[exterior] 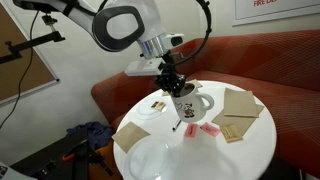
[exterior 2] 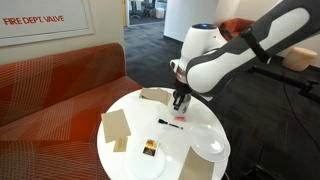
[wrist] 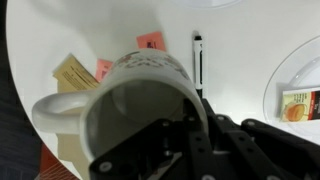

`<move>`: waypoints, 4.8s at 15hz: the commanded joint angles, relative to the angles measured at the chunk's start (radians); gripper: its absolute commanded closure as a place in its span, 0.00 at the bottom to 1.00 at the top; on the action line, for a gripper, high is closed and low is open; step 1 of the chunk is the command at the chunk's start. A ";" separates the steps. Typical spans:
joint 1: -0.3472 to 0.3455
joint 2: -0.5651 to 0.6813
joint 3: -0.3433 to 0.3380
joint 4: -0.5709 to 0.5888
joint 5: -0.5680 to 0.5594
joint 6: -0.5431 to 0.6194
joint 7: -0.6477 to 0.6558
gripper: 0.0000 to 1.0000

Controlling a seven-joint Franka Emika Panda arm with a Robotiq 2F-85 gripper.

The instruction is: Move the mug forward, put the marker in the mug then take it out and put it back on the table

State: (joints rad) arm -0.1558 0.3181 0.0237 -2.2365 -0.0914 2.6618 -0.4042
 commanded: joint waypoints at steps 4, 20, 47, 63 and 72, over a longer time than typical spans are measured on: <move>0.033 0.000 0.029 0.113 -0.003 -0.129 -0.053 0.98; 0.090 0.168 0.038 0.389 -0.101 -0.260 -0.153 0.98; 0.072 0.331 0.046 0.502 -0.105 -0.264 -0.182 0.98; 0.081 0.261 0.029 0.456 -0.135 -0.248 -0.163 0.11; 0.089 0.057 0.015 0.274 -0.149 -0.217 -0.107 0.00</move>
State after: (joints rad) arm -0.0792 0.5034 0.0603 -1.8357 -0.2174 2.4358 -0.5618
